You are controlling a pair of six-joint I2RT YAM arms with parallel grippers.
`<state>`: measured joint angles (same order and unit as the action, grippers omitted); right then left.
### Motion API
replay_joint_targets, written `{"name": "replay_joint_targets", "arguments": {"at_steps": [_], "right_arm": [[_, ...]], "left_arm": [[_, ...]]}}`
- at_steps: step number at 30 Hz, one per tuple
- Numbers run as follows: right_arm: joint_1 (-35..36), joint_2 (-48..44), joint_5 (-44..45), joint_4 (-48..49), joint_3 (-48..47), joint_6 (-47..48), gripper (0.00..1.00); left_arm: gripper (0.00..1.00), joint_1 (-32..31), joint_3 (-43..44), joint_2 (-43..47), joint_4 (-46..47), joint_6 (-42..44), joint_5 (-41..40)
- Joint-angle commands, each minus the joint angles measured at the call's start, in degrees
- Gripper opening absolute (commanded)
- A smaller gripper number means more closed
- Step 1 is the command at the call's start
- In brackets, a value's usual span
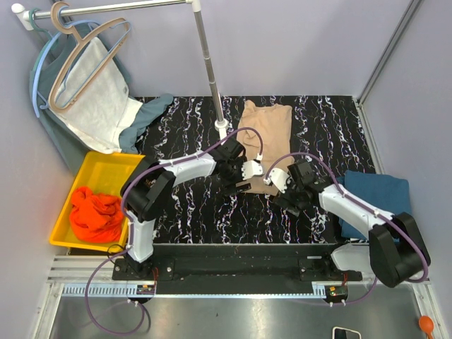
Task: Fold and stack the t-shirts
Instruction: Fold the tshirt
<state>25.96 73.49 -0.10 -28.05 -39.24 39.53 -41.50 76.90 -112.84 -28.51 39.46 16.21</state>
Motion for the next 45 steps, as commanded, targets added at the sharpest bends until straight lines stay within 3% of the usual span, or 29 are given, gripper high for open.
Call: {"name": "replay_joint_targets", "arguments": {"at_steps": [1,9,17,32,45], "right_arm": [[0.41,-5.1,-0.25,0.9,2.5,3.18,0.85],[0.5,-7.22,-0.52,0.02,2.86,3.1,0.85],[0.76,-4.68,-2.54,1.68,0.49,1.34,0.85],[6.47,-2.04,2.2,11.79,2.94,1.43,0.84],[6.74,4.55,1.86,15.22,4.44,3.98,0.81]], "left_arm": [[0.78,-0.34,2.64,-1.42,1.27,0.97,1.55],[0.45,-0.34,4.31,-3.88,-0.4,2.2,0.85],[0.0,-0.34,5.88,-4.15,-1.63,2.37,0.67],[0.0,-2.71,7.12,-3.18,-10.59,3.69,3.48],[0.0,-3.94,5.8,-1.34,-12.53,3.96,3.57]]}}
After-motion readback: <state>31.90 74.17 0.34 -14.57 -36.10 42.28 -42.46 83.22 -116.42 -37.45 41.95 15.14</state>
